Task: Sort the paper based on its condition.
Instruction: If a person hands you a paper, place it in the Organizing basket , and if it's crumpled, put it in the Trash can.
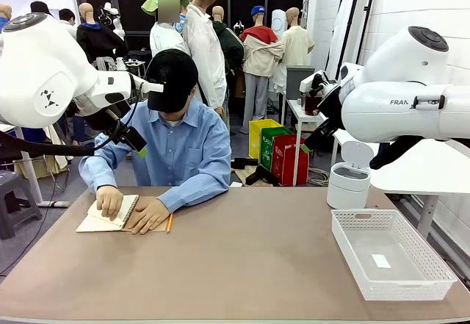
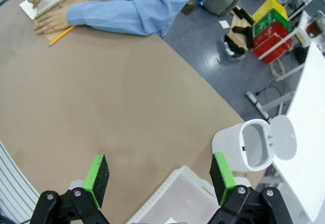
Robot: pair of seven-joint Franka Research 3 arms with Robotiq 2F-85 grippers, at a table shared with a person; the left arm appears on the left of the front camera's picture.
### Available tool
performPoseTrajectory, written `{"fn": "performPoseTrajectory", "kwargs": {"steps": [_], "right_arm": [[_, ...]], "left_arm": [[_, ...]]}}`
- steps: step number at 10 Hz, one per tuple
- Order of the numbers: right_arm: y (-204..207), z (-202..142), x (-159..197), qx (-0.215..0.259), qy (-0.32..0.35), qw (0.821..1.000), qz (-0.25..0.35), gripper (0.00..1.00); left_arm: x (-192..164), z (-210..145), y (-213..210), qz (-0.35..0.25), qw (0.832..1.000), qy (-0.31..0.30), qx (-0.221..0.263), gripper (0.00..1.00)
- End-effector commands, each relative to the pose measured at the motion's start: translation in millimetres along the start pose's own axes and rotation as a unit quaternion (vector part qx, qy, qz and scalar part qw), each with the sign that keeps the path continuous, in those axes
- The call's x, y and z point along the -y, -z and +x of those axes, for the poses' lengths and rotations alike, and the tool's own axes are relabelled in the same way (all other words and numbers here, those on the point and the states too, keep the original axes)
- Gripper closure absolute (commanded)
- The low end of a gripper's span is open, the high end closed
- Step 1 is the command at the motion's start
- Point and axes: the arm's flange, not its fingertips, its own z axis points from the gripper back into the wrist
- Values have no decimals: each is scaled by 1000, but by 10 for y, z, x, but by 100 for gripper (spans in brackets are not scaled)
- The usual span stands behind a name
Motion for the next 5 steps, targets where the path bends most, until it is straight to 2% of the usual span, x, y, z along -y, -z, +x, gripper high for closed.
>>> {"fn": "performPoseTrajectory", "kwargs": {"steps": [1,5], "right_arm": [[-12,15,5,-3,0,1000,2,0],[-12,15,5,-3,0,1000,2,0]], "left_arm": [[-2,-1,-13,-2,1000,3,2,0],[-2,-1,-13,-2,1000,3,2,0]]}}
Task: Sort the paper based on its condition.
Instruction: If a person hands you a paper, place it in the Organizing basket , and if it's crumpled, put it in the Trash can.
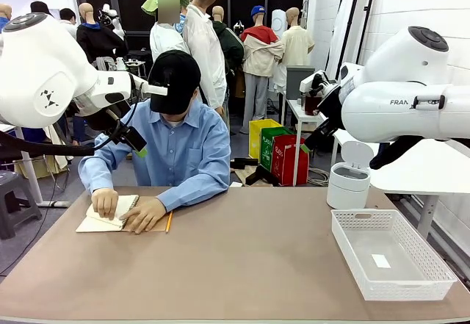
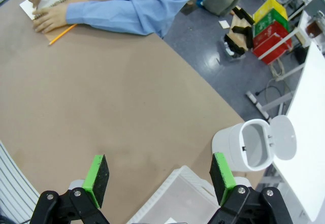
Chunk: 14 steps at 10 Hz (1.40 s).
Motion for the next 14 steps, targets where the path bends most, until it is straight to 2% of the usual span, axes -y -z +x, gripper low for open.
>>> {"fn": "performPoseTrajectory", "kwargs": {"steps": [1,14], "right_arm": [[-12,15,5,-3,0,1000,2,0],[-12,15,5,-3,0,1000,2,0]], "left_arm": [[-2,-1,-13,-2,1000,3,2,0],[-2,-1,-13,-2,1000,3,2,0]]}}
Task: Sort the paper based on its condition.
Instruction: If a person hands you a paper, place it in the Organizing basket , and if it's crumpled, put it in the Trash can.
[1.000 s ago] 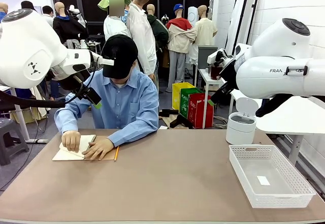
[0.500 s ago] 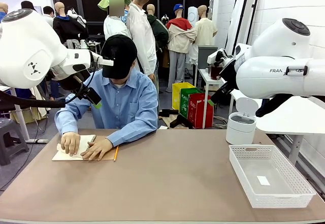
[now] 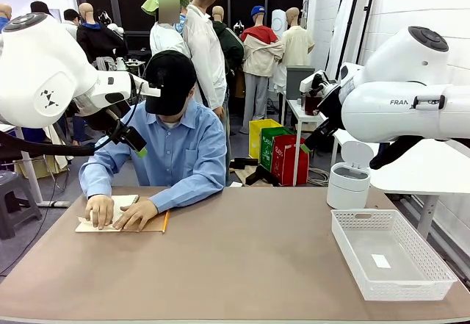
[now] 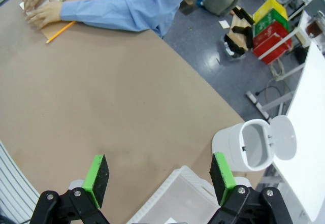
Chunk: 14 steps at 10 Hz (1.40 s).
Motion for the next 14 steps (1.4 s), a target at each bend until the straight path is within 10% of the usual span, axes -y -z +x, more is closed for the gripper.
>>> {"fn": "performPoseTrajectory", "kwargs": {"steps": [1,14], "right_arm": [[-12,15,5,-3,0,1000,2,0],[-12,15,5,-3,0,1000,2,0]], "left_arm": [[-2,-1,-13,-2,1000,3,2,0],[-2,-1,-13,-2,1000,3,2,0]]}}
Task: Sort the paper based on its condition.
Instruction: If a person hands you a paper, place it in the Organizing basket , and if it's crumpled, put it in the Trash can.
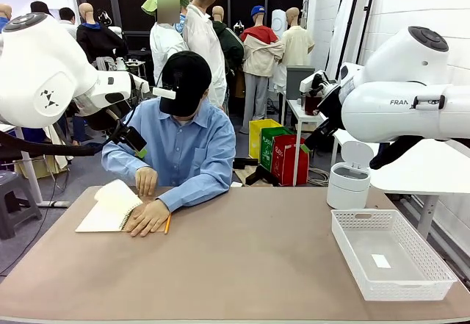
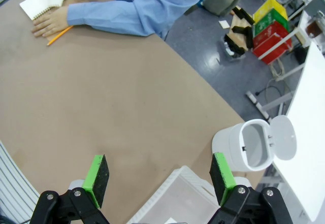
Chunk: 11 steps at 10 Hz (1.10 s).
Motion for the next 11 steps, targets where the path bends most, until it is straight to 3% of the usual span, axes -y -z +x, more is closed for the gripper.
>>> {"fn": "performPoseTrajectory", "kwargs": {"steps": [1,11], "right_arm": [[-12,15,5,-3,0,1000,2,0],[-12,15,5,-3,0,1000,2,0]], "left_arm": [[-2,-1,-13,-2,1000,3,2,0],[-2,-1,-13,-2,1000,3,2,0]]}}
